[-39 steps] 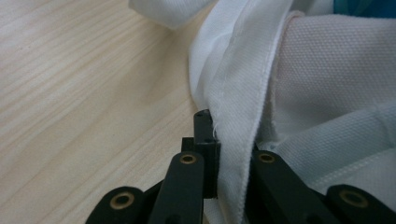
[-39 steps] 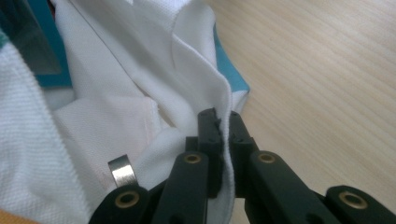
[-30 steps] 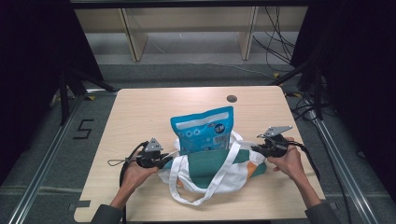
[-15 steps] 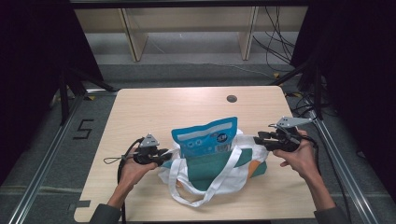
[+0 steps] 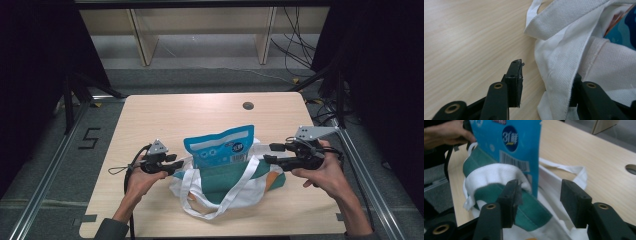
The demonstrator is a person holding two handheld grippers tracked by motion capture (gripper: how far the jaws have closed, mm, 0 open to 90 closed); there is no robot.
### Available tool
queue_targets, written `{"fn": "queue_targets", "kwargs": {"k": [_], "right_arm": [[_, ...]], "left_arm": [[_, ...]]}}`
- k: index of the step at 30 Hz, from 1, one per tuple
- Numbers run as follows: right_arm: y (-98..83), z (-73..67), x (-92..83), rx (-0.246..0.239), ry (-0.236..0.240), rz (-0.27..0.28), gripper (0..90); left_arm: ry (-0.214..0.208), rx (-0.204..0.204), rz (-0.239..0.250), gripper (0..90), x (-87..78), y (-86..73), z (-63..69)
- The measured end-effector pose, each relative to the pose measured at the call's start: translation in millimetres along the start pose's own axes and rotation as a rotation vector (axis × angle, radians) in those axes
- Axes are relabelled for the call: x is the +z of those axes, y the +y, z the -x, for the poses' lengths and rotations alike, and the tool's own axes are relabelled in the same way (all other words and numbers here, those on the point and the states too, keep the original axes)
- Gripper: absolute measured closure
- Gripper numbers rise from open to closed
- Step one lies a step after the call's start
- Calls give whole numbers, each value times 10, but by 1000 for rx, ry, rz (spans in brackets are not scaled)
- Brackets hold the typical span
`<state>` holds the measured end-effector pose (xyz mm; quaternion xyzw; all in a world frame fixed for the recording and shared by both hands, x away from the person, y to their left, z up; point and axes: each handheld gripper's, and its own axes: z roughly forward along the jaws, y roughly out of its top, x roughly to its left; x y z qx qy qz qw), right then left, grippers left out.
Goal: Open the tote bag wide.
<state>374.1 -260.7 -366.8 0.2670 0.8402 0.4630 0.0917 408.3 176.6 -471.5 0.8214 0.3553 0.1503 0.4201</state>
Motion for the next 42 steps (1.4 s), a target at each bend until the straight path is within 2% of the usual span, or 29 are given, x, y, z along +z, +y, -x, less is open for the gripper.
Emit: {"fn": "queue_targets", "kwargs": {"k": [3, 5, 7, 8, 9, 10, 11, 13, 14, 17, 18, 20, 21, 22, 24, 25, 26, 27, 28, 30, 31, 32, 33, 37, 38, 39, 40, 41, 42], "right_arm": [[-13, -16, 94, -33, 9, -28, 450], [-28, -23, 157, -46, 30, -67, 430], [-38, -33, 218, -64, 48, -94, 415], [-42, -42, 245, -68, 62, -103, 407], [-47, -54, 274, -67, 66, -103, 392], [-47, -55, 298, -74, 69, -113, 390], [-48, -55, 307, -62, 64, -127, 387], [-45, -24, 341, -76, 81, -130, 383], [-51, -17, 362, -48, 87, -120, 379], [-71, 71, 414, -47, 146, -133, 379], [-96, 66, 419, -13, 153, -130, 378], [-112, 109, 421, -26, 161, -116, 364], [-108, 126, 411, -21, 162, -120, 339], [-116, 122, 421, 0, 162, -111, 352], [-119, 133, 427, -21, 185, -120, 380], [-129, 110, 431, -24, 189, -123, 438], [-138, 97, 413, -46, 173, -131, 555], [-147, 102, 396, -78, 188, -146, 663], [-175, 71, 385, -69, 199, -144, 734], [-249, 66, 379, -89, 214, -179, 854], [-286, 70, 391, -87, 222, -167, 866], [-341, 64, 373, -59, 226, -168, 877], [-368, 45, 360, -52, 240, -175, 888], [-446, -68, 276, -92, 245, -178, 897], [-464, -120, 258, -87, 233, -191, 897], [-483, -146, 268, -92, 222, -204, 897], [-519, -186, 303, -101, 203, -229, 897], [-576, -217, 384, -129, 182, -262, 898], [-615, -242, 433, -127, 165, -290, 897]], "left_arm": [[1, 5, 5, 535, -22, 63, -15], [-5, 18, 4, 527, -39, 110, -20], [-13, 2, 27, 514, -46, 162, -5], [-11, 26, 13, 511, -58, 194, -15], [-23, 11, 8, 504, -47, 228, -6], [-19, 18, 7, 499, -31, 255, -4], [-27, 49, -8, 497, -16, 284, -20], [-58, 49, -32, 489, 35, 326, -32], [-66, 40, -24, 480, 61, 338, -33], [-106, 41, -48, 472, 175, 400, -73], [-107, 11, -28, 471, 213, 404, -63], [-144, 26, -48, 485, 278, 426, -103], [-147, 8, -39, 490, 317, 428, -102], [-154, -9, -48, 520, 339, 433, -103], [-184, 13, -39, 640, 356, 442, -115], [-182, 5, -25, 703, 346, 445, -113], [-184, 7, -17, 762, 336, 452, -121], [-171, 8, -14, 789, 324, 458, -126], [-158, 2, -4, 817, 321, 458, -128], [-153, -13, -1, 845, 321, 455, -158], [-145, -18, -3, 850, 330, 447, -163], [-147, -18, -3, 853, 334, 442, -165], [-148, -14, -9, 855, 336, 443, -165], [-148, -11, -20, 856, 356, 445, -146], [-143, -15, -22, 856, 366, 439, -137], [-135, 1, -42, 857, 372, 430, -139], [-139, -9, -45, 858, 397, 404, -128], [-132, -17, -52, 858, 411, 383, -124], [-125, -5, -70, 860, 433, 349, -131]]}}
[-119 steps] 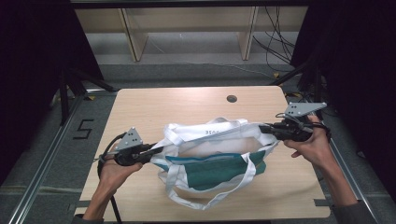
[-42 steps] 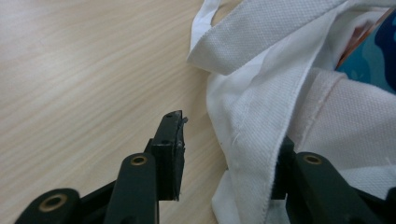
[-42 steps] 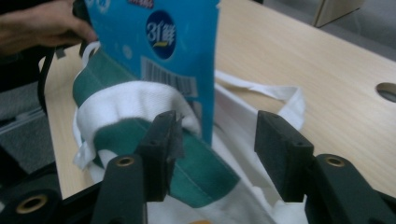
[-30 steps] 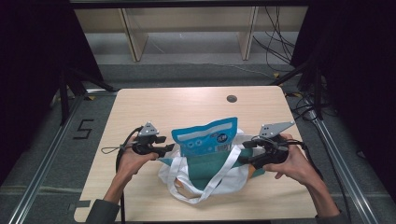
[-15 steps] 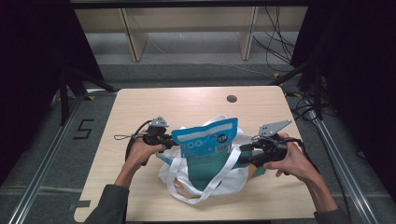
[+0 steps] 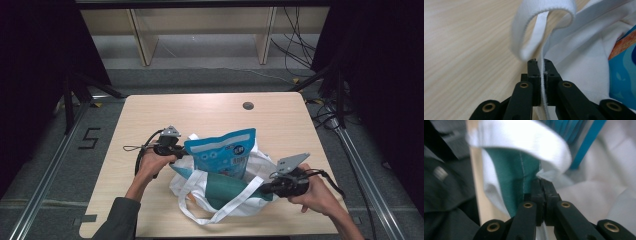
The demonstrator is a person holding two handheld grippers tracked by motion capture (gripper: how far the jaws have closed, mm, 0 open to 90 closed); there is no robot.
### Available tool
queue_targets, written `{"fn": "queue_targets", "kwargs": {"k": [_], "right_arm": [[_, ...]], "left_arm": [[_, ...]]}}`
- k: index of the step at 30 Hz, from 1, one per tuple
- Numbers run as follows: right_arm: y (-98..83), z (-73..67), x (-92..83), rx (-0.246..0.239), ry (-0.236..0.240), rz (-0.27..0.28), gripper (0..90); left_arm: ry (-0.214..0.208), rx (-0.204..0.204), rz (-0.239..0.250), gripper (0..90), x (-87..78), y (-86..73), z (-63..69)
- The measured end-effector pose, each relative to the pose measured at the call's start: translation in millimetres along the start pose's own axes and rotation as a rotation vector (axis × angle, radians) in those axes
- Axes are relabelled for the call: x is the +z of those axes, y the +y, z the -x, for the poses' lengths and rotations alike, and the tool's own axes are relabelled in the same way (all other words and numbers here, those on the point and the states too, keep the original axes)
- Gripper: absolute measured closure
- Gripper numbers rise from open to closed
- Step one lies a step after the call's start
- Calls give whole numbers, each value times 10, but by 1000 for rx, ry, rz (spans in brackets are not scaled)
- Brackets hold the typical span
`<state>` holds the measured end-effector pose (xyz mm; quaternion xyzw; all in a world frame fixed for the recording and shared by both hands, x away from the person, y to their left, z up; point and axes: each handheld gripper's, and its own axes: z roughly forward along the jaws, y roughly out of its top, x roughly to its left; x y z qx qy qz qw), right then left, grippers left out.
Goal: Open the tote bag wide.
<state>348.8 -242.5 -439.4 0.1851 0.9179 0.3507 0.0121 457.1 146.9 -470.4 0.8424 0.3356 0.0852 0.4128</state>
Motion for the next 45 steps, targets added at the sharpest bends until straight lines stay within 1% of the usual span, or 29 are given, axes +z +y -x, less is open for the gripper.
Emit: {"fn": "queue_targets", "kwargs": {"k": [1, 2, 3, 5, 6, 7, 10, 12, 13, 15, 16, 17, 19, 21, 22, 23, 24, 25, 26, 29, 30, 31, 33, 36, 37, 40, 41, 43, 45], "right_arm": [[-25, -14, 90, -1, -15, -29, 897], [-58, -28, 212, 1, -33, -64, 897], [-77, -32, 270, -4, -34, -75, 898], [-119, -37, 362, 8, -55, -85, 898], [-138, -39, 400, 19, -57, -83, 898], [-153, -43, 426, 25, -56, -89, 898], [-176, -59, 500, 13, -75, -96, 898], [-170, -55, 478, 21, -71, -100, 894], [-166, -44, 470, 8, -61, -96, 880], [-146, -50, 385, 18, -67, -78, 814], [-130, -45, 324, 23, -77, -51, 750], [-115, -43, 270, 31, -91, -34, 722], [-71, -34, 99, 38, -89, -10, 682], [-27, -40, -69, 52, -87, 60, 636], [4, -52, -174, 60, -92, 95, 617], [27, -55, -250, 63, -116, 132, 602], [44, -46, -311, 58, -134, 148, 598], [65, -41, -376, 74, -148, 165, 588], [86, 5, -438, 72, -182, 189, 575], [115, 117, -479, 117, -220, 206, 553], [122, 151, -476, 126, -229, 193, 538], [125, 199, -454, 122, -264, 203, 528], [130, 271, -408, 144, -275, 192, 515], [153, 372, -310, 170, -272, 163, 491], [162, 399, -293, 157, -266, 147, 488], [205, 437, -161, 151, -254, 125, 487], [220, 452, -126, 142, -254, 106, 489], [247, 482, -42, 132, -263, 88, 537], [266, 520, 67, 133, -261, 84, 606]], "left_arm": [[-4, 12, -47, 861, 37, -51, -12], [-4, 0, -54, 861, 65, -88, -13], [-5, 6, -67, 861, 89, -134, -29], [-20, -22, -81, 861, 129, -217, -59], [-7, -15, -87, 861, 163, -256, -62], [3, 4, -116, 861, 218, -301, -48], [7, -7, -113, 846, 217, -320, -44], [30, -6, -121, 801, 182, -310, -30], [38, -12, -120, 752, 140, -297, -22], [44, -29, -76, 669, -9, -259, 0], [44, -37, -48, 613, -65, -247, 5], [44, -61, -24, 581, -169, -232, 18], [49, -84, 15, 518, -315, -216, 50], [56, -119, 73, 442, -496, -197, 113], [57, -127, 108, 430, -577, -192, 149], [57, -125, 130, 432, -640, -188, 177], [40, -133, 156, 439, -708, -187, 224], [-3, -131, 176, 443, -771, -189, 290], [-23, -131, 194, 442, -793, -195, 340], [-74, -117, 185, 418, -812, -236, 550], [-83, -111, 185, 405, -803, -256, 610], [-96, -100, 176, 393, -795, -273, 662], [-132, -79, 164, 373, -752, -304, 750], [-154, -35, 137, 339, -667, -320, 840], [-171, -20, 136, 334, -620, -316, 858], [-176, 11, 99, 302, -538, -305, 904], [-169, 30, 85, 308, -516, -308, 917], [-185, 48, 73, 366, -480, -335, 946], [-192, 72, 66, 485, -474, -380, 965]]}}
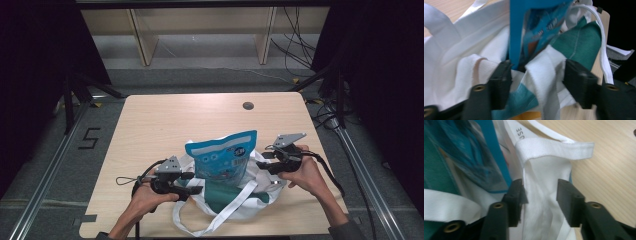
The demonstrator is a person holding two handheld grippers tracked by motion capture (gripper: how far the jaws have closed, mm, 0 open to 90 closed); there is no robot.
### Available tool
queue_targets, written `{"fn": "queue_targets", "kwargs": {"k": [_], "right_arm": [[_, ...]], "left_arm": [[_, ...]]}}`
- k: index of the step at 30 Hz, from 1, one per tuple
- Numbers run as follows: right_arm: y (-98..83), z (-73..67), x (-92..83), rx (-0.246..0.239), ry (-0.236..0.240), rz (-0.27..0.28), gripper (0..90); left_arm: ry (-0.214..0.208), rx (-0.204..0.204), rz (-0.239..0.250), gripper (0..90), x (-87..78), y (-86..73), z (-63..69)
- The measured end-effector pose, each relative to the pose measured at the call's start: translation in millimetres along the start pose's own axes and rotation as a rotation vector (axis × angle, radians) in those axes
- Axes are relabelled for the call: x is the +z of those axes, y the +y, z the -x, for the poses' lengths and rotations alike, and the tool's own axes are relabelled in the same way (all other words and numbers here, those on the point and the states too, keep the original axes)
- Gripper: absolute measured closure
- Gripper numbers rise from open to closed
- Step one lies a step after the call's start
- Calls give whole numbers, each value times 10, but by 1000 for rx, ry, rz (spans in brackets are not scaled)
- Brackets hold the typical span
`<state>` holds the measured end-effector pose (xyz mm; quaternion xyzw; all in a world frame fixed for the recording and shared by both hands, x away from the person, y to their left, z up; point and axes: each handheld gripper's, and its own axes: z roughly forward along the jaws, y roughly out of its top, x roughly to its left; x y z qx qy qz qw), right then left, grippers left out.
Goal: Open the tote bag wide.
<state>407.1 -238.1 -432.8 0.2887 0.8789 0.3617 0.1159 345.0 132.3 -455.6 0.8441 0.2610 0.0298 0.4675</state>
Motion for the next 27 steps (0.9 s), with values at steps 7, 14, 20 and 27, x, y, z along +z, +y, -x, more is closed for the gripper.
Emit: {"fn": "queue_targets", "kwargs": {"k": [7, 14, 20, 27], "right_arm": [[80, 122, 189, -9, -48, -8, 861], [88, 364, 396, 56, -122, -19, 864], [-63, 474, 660, 72, -112, -83, 865], [-15, 436, 490, 123, -113, -33, 762]], "left_arm": [[38, 109, -61, 729, -51, -157, 79], [50, 268, -310, 829, 111, -514, 136], [57, 226, -304, 829, 124, -526, 118], [-9, 96, -162, 653, -52, -359, 145]]}}
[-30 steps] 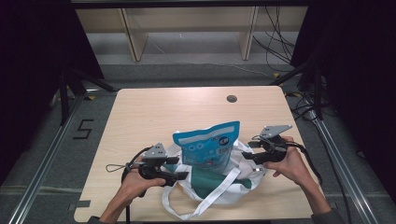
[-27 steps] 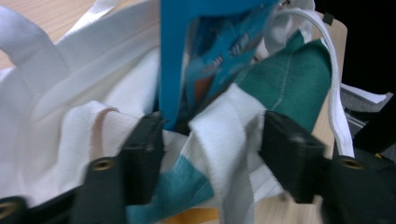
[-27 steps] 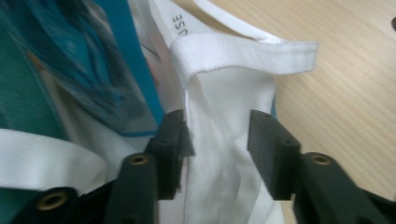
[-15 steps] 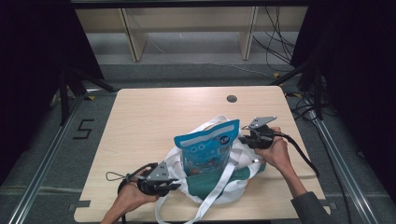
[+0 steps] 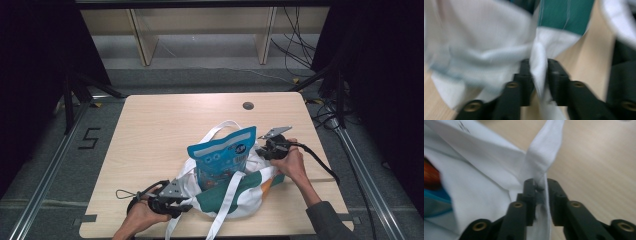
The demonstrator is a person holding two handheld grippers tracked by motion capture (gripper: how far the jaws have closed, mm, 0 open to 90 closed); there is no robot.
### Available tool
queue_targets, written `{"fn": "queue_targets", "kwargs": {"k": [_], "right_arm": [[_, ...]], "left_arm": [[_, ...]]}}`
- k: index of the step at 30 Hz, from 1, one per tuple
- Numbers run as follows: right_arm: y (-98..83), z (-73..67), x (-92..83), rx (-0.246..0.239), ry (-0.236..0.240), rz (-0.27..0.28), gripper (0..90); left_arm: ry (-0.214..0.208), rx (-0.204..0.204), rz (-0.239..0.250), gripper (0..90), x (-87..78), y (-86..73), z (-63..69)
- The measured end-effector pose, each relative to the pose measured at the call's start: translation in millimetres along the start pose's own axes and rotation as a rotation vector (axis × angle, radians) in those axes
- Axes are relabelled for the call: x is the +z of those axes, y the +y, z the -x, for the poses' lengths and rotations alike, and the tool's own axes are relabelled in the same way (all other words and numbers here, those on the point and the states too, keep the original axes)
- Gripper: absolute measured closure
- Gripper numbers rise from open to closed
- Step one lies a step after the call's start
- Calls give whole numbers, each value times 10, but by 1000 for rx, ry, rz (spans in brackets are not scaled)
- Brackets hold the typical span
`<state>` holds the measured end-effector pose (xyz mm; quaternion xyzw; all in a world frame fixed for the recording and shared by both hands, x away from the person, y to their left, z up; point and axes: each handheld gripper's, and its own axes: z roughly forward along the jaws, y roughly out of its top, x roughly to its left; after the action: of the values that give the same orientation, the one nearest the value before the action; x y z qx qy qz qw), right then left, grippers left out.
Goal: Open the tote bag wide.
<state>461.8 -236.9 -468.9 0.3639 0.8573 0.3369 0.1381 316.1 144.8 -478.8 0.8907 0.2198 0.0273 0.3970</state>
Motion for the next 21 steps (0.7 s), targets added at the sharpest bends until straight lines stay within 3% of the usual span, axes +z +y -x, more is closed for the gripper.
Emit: {"fn": "queue_targets", "kwargs": {"k": [2, 3, 4, 7, 8, 9, 11, 12, 14, 15, 16, 17, 19, 20, 21], "right_arm": [[78, -11, -216, 34, 12, 55, 703], [108, -5, -297, 9, 32, 82, 672], [136, -31, -428, 18, 60, 119, 630], [139, -113, -674, 4, 143, 136, 528], [116, -167, -746, 16, 188, 111, 506], [71, -210, -794, -1, 218, 121, 480], [7, -272, -851, -14, 268, 105, 445], [-24, -307, -881, -25, 291, 96, 432], [-77, -385, -912, -50, 336, 82, 408], [-81, -387, -909, -84, 346, 83, 406], [-91, -415, -914, -89, 339, 80, 399], [-92, -447, -878, -113, 342, 68, 382], [-87, -486, -803, -135, 351, 43, 368], [-82, -513, -755, -144, 347, 17, 356], [-79, -528, -709, -162, 351, 1, 358]], "left_arm": [[5, -8, 64, 596, -146, 115, -13], [33, -13, 89, 577, -218, 188, -36], [50, -24, 109, 547, -245, 226, -59], [66, -69, 170, 510, -277, 344, -228], [62, -117, 187, 482, -257, 377, -303], [42, -147, 193, 465, -253, 394, -346], [29, -174, 241, 463, -264, 427, -445], [49, -175, 240, 465, -269, 442, -486], [69, -214, 247, 438, -298, 454, -557], [90, -214, 239, 435, -318, 460, -608], [162, -218, 208, 433, -302, 469, -643], [203, -190, 159, 414, -274, 476, -682], [199, -183, 95, 377, -178, 479, -760], [174, -221, 104, 361, -95, 482, -778], [147, -233, 95, 352, -35, 482, -803]]}}
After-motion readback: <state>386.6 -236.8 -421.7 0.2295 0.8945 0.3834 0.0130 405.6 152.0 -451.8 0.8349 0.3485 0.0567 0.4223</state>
